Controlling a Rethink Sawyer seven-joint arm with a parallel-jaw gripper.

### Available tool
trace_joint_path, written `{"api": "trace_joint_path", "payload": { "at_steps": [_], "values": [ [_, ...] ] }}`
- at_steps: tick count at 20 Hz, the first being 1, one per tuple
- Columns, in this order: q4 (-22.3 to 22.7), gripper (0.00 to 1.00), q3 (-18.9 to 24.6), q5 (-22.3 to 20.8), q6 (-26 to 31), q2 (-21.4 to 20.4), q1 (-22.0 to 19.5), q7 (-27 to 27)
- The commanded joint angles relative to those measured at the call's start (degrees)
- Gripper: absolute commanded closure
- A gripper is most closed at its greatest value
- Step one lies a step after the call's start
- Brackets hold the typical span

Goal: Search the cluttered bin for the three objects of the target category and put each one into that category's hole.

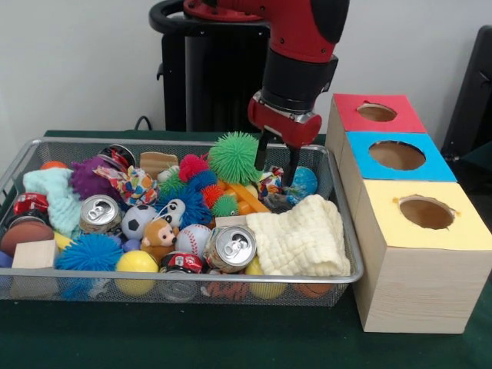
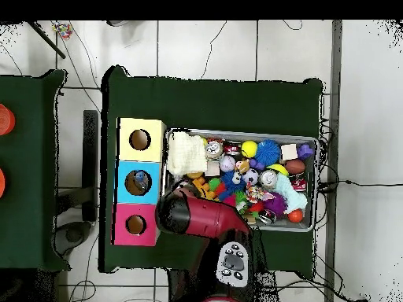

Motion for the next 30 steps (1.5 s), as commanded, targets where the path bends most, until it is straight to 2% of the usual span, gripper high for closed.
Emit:
{"api": "trace_joint_path", "payload": {
  "at_steps": [1, 5, 12, 16, 23, 30],
  "values": [
    [-7.97, 0.00, 2.97, 2.86, 5.23, 0.02, -1.38, 5.28],
    [-10.19, 0.00, 3.36, 3.14, 6.15, 1.31, -0.66, 5.17],
    [-18.12, 0.00, -2.45, 5.30, 9.34, 7.46, 4.99, 9.20],
    [-19.81, 0.00, -2.52, 7.13, 7.36, 11.28, 6.18, 10.31],
    [-16.12, 0.00, 0.10, 7.60, -2.61, 15.63, 4.19, 9.44],
    [-5.57, 0.00, 4.93, 3.10, -11.93, 11.92, -0.69, 8.52]
  ]
}}
